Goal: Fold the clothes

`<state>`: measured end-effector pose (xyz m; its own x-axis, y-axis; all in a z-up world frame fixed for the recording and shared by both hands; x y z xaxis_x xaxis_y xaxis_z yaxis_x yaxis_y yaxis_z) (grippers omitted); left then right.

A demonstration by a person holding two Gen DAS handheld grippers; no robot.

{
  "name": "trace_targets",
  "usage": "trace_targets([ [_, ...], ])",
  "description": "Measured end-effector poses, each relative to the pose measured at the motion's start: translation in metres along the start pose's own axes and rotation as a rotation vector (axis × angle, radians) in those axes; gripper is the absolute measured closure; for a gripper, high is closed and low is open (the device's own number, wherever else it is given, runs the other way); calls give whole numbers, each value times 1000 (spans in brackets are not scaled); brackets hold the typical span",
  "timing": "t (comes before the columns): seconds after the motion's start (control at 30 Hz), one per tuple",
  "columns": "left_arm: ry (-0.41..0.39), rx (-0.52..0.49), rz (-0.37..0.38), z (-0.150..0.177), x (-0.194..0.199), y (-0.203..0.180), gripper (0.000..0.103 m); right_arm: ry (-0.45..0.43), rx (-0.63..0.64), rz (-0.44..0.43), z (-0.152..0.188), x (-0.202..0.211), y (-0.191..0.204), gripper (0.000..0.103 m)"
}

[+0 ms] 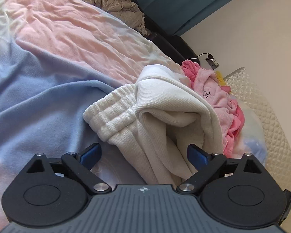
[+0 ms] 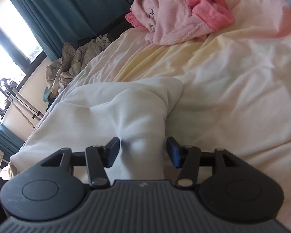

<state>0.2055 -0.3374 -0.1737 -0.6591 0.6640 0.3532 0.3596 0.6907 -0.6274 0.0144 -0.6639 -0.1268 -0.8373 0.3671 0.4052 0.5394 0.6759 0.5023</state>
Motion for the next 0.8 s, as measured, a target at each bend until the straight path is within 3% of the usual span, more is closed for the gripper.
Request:
trace_targets([
  [0.17, -45, -146, -85, -28, 60, -8, 1, -47, 120, 54, 0, 29, 28, 47],
  [0.27, -107, -260, -132, -55, 101, -17, 1, -103, 157, 11, -5, 52, 51, 47],
  [0.5, -296, -395, -239, -116, 218, -29, 0, -147, 261, -116, -4, 94, 139, 46],
  [0.8, -449, -575, -389, -164, 336, -18, 0, -128, 347, -364, 53, 132, 280, 46],
])
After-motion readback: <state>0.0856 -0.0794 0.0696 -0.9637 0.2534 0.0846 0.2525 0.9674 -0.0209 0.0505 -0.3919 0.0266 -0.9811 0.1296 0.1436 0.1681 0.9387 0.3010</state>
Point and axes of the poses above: each gripper's, at about its wrist camera, not at the fingertips, and x roughly against the way its jaws point, y to its left, z to its underside, the point moved 6 cm from there along -x, roughly the way its jaws point, and after that the axes turned 15 degrees about -y, right-handed, at the moved point
